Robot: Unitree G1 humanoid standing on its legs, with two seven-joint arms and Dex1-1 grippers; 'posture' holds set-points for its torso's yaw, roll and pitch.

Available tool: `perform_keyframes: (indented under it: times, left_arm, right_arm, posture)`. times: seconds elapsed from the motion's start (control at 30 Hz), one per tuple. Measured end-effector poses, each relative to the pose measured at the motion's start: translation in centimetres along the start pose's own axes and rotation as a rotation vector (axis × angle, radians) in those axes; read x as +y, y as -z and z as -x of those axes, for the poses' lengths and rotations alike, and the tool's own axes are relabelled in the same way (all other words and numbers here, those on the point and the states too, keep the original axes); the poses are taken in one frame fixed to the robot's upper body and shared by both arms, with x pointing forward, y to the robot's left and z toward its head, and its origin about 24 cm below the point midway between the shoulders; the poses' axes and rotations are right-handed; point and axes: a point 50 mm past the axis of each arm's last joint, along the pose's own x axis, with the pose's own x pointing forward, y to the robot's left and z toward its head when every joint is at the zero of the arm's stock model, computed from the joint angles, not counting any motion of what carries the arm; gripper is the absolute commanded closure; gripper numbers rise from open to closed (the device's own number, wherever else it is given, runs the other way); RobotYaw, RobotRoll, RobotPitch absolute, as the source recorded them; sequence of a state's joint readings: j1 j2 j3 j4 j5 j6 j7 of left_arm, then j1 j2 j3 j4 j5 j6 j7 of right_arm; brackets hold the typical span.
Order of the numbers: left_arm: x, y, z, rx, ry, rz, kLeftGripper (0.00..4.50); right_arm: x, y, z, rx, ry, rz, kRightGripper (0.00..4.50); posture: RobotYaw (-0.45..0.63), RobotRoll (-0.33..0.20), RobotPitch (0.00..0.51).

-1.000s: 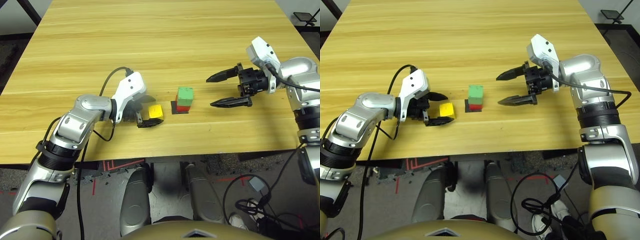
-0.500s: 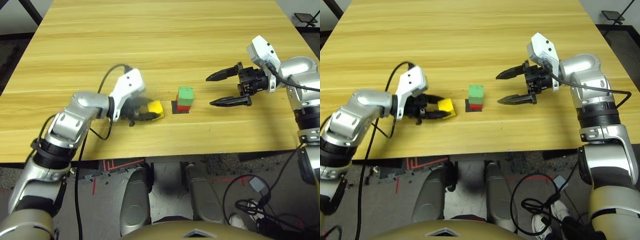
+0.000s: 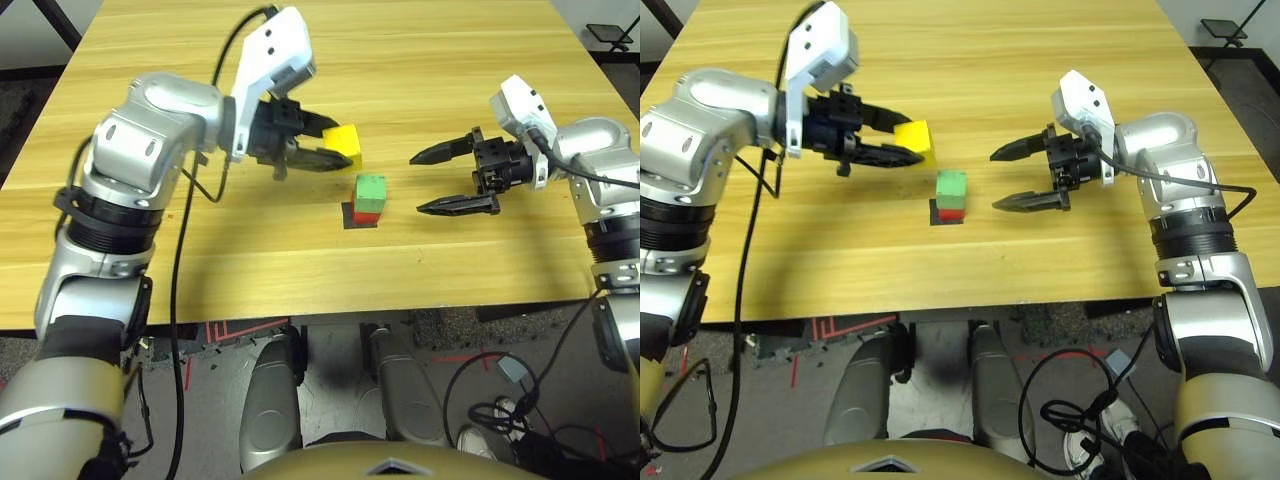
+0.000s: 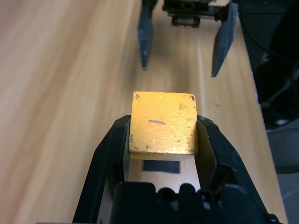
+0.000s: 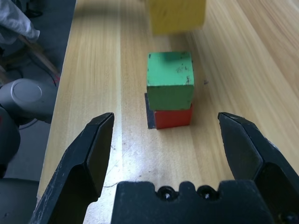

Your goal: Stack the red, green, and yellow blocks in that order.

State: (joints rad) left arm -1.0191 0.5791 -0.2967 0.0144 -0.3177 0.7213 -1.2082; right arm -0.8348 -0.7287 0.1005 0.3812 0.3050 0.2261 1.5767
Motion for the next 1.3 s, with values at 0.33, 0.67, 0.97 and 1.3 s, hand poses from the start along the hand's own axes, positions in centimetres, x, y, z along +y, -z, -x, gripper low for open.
perform_keyframes:
  times: [0.33, 0.67, 0.97, 1.3]
  left_arm:
    - [0.7, -0.3, -1.5, -0.002, 0.021, -0.024, 2.47]
    - [0.6, -0.3, -1.8, 0.001, 0.039, -0.032, 2.47]
    - [0.6, -0.2, -2.4, 0.006, 0.045, -0.032, 2.47]
    - [0.7, 0.3, -2.8, 0.018, 0.054, -0.024, 2.47]
  right_arm:
    - [0.4, 0.0, -0.1, 0.005, 0.01, -0.006, 0.0]
    - [0.6, 0.1, -0.1, -0.008, 0.019, -0.018, 0.0]
    - [0.6, 0.1, -0.1, -0.01, 0.023, -0.018, 0.0]
    - [0.8, 0.1, -0.2, -0.015, 0.024, -0.019, 0.0]
  posture:
    - [0.03, 0.002, 0.223]
    - [0.03, 0.006, 0.233]
    - [0.02, 0.011, 0.242]
    - [0.01, 0.011, 0.248]
